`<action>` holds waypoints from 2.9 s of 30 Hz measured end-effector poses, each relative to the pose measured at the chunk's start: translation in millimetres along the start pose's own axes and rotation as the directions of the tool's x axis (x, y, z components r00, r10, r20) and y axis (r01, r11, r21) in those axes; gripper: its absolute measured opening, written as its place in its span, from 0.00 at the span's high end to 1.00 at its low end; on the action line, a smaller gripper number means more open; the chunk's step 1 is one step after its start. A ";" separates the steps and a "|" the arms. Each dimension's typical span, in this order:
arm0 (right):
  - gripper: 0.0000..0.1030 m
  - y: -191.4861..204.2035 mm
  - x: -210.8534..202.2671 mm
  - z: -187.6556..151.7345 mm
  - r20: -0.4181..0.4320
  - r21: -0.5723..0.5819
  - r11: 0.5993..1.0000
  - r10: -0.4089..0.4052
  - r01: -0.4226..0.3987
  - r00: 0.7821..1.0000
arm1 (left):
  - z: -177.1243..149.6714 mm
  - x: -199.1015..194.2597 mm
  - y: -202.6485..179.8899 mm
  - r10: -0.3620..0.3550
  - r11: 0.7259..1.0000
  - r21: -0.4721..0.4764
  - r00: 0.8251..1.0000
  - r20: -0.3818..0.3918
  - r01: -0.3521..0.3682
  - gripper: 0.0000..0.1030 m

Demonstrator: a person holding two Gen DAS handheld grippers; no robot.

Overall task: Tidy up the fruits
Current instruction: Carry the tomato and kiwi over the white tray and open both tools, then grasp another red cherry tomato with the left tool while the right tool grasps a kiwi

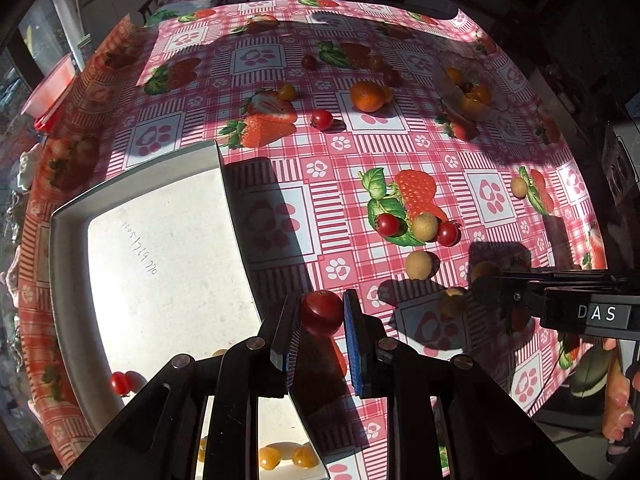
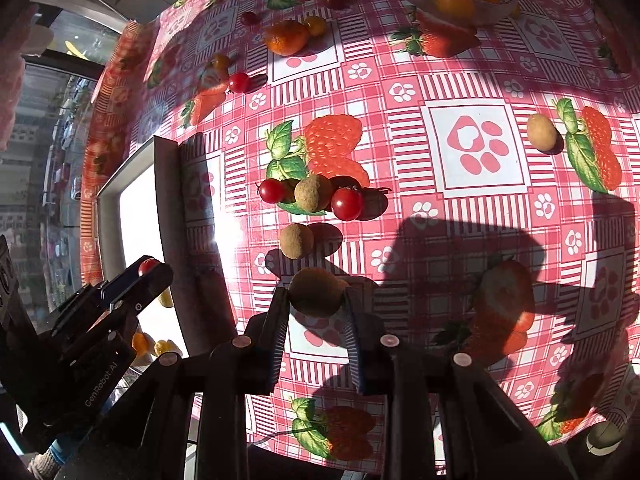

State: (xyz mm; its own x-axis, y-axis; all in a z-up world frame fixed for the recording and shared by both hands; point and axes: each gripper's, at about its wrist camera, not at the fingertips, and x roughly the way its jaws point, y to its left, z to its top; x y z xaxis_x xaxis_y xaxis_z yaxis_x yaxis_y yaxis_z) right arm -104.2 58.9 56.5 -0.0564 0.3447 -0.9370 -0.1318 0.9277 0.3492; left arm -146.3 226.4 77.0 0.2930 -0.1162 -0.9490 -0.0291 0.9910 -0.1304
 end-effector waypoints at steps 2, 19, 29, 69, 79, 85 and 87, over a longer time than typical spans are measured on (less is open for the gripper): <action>0.72 11.3 0.3 1.1 0.000 -0.028 1.000 -0.005 0.005 1.000 | -3.0 -5.0 9.1 0.004 1.000 -0.024 1.000 0.010 -0.003 0.78; 0.72 157.4 43.8 7.4 -0.056 -0.317 0.948 -0.002 -0.016 0.998 | -41.5 -9.7 117.8 0.137 0.971 -0.199 0.991 -0.005 -0.135 0.78; 0.72 204.9 98.8 14.5 -0.094 -0.419 0.907 -0.081 0.034 0.992 | -39.7 22.1 146.2 0.168 0.962 -0.210 0.984 -0.061 -0.177 0.78; 0.19 141.7 49.4 13.7 -0.013 -0.276 0.958 -0.083 0.076 0.996 | -30.6 -5.0 87.7 0.227 0.972 -0.062 0.973 -0.031 -0.228 0.22; 0.19 28.1 29.4 -5.1 -0.004 -0.069 0.977 -0.203 0.203 0.979 | -0.3 -4.7 14.5 0.159 0.983 0.088 0.987 0.019 -0.160 0.22; 0.19 -7.9 21.8 4.8 0.015 -0.030 0.969 -0.245 0.246 0.969 | 16.0 17.6 -20.2 0.137 0.982 0.135 0.991 -0.004 -0.135 0.22; 0.19 -11.5 22.0 9.7 0.025 -0.042 0.968 -0.248 0.249 0.969 | 19.6 28.5 -28.7 0.137 0.979 0.153 0.990 -0.017 -0.133 0.22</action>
State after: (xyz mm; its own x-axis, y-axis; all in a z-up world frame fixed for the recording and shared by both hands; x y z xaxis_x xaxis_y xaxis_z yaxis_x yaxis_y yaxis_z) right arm -94.4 57.1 31.8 0.0028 0.1077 -0.9942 -0.1830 0.9775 0.1054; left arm -118.5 196.0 59.3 0.2695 0.0198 -0.9628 0.0791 0.9960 0.0426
